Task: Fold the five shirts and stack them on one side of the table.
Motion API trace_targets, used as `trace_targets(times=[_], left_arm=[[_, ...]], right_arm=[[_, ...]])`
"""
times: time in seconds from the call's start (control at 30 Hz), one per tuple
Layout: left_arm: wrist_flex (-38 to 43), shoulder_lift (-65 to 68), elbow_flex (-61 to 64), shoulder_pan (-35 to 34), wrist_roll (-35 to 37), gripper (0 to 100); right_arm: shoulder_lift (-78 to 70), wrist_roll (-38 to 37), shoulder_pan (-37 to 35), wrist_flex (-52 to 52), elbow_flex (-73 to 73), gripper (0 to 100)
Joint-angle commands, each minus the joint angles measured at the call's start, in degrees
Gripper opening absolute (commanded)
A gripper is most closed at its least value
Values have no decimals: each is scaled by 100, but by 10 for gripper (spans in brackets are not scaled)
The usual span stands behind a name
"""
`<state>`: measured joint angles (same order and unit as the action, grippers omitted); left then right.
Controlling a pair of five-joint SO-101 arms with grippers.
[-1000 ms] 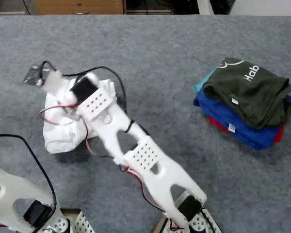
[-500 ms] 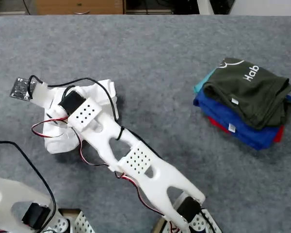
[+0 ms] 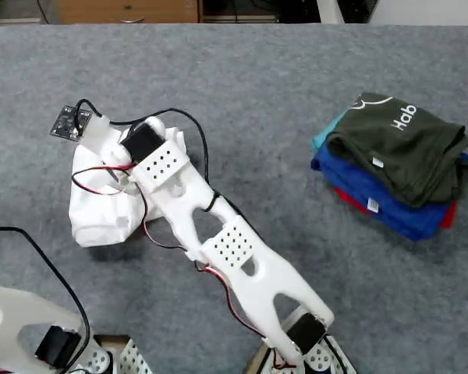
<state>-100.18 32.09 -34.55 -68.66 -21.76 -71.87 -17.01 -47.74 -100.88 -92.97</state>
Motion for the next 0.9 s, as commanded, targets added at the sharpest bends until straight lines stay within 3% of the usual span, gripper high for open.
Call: trace_targets(times=[0.0,0.17,0.63,0.73,0.87], left_arm=[[-53,-365,-53,9,-35,19],[-53,-365,-53,-44,-308,19],[-53,-365,-53,-185,-352,19],[-53,-365,-53,-193,-352,19],[-53,-365,-53,-149,-352,19]], right_arm=[[303,-53,215,-149,-136,5],[1138,-53,242,-158,927,5],[4286,-97,725,-149,6202,5],[4945,-325,734,-105,6563,5],[5182,-308,681,396,6000,5]])
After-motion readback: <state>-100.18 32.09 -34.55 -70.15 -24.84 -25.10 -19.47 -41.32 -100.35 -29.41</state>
